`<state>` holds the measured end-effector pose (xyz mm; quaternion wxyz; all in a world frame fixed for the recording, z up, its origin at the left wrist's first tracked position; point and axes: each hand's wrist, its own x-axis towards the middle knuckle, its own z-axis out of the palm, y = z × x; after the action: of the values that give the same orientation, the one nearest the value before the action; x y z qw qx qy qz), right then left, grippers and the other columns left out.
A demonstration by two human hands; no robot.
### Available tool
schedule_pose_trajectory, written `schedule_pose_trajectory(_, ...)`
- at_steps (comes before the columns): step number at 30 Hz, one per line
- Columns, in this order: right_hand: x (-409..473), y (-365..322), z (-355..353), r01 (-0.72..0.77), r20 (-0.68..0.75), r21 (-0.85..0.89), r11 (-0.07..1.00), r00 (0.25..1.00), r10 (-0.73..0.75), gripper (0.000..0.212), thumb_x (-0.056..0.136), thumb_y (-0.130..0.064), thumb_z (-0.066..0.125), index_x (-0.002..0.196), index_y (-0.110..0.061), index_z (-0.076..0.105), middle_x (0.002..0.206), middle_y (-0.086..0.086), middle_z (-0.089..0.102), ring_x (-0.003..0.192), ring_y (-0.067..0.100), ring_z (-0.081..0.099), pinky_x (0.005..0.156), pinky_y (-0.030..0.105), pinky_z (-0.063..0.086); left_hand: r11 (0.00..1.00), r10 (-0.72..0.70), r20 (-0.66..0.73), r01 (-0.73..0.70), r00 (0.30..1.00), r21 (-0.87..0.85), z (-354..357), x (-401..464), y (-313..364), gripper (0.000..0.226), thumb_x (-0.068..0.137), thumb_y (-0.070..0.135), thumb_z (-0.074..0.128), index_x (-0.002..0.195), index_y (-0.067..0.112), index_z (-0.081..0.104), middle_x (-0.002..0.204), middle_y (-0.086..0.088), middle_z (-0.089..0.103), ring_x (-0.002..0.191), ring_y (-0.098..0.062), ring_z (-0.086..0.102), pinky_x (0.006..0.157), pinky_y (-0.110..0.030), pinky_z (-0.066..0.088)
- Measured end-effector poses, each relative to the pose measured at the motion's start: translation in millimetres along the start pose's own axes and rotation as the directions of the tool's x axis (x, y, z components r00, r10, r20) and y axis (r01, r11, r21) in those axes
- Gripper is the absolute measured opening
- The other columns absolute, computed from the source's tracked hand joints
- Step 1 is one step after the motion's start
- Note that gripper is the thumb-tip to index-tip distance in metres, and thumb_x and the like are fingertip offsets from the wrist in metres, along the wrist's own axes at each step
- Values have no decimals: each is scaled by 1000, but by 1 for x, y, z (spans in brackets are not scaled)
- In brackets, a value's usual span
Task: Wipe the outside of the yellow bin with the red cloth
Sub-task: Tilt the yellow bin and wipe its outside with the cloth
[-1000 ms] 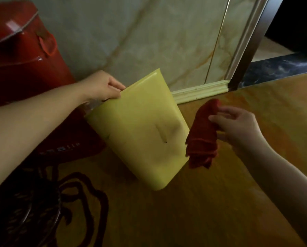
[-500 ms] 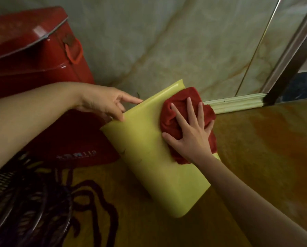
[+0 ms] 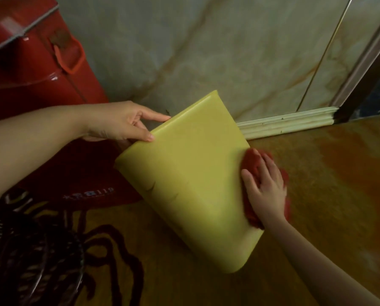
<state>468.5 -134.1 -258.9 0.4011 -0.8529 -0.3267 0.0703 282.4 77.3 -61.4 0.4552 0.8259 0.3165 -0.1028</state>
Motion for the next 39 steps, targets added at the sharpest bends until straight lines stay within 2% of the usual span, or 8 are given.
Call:
schedule_pose_trajectory(3,-32,-8,6,-214,-81,58,975,972,219,63,84,-60,24,142,-37,23,155,-3,22,142,17,12,111,63,6,1000,-4,-12,4,1000,26,3,0,5,57,82,1,55,122,41,45,78,-5,76,68,-14,69,61,-30,56)
schedule_pose_trajectory(9,2,-144,7,226,-8,139,964,974,-227,54,87,-59,14,140,-49,12,157,-9,13,144,13,-1,110,54,-6,1000,14,-44,-14,999,-5,21,5,46,50,83,2,52,126,28,48,86,-16,72,74,-25,64,57,-28,53)
schedule_pose_trajectory(14,-38,-57,-23,365,167,-31,930,920,-355,57,85,-69,14,139,-54,4,157,-14,3,144,11,-9,111,64,7,998,-56,-168,59,984,16,27,19,60,48,84,-4,46,123,24,50,41,10,60,30,2,46,32,-8,31)
schedule_pose_trajectory(18,-79,-1,-11,389,153,-125,913,916,-370,68,83,-73,23,143,-46,8,158,-9,0,145,21,-5,105,67,7,1000,24,-143,-23,989,8,34,17,69,47,84,-1,48,125,20,50,109,-19,68,94,-26,64,84,-36,50)
schedule_pose_trajectory(21,-66,0,-8,389,142,-128,912,918,-371,69,81,-73,23,143,-46,6,157,-9,-2,145,22,-6,105,66,2,983,152,20,-154,988,98,27,13,68,55,81,-4,53,123,30,44,120,4,62,102,-6,60,86,-19,50)
schedule_pose_trajectory(24,-52,3,-4,331,156,-139,933,938,-309,64,81,-74,16,139,-54,0,156,-10,-6,144,18,-13,106,67,-1,929,160,-48,-134,986,345,11,3,46,66,77,-3,60,125,37,36,116,11,59,83,13,56,83,-11,45)
schedule_pose_trajectory(35,23,-143,-48,124,129,351,928,975,-179,63,83,-58,11,142,-41,19,156,-12,17,143,14,10,109,64,2,970,18,-217,35,976,239,35,31,112,34,80,-4,46,103,15,61,66,-2,68,55,-10,63,53,-24,55)
schedule_pose_trajectory(39,9,-128,-61,312,-73,12,950,948,-311,60,86,-59,27,138,-30,31,146,-2,39,136,24,29,103,61,27,991,-41,-179,63,983,119,42,45,126,23,85,-3,37,74,8,54,48,-3,60,35,-1,54,38,-16,48)
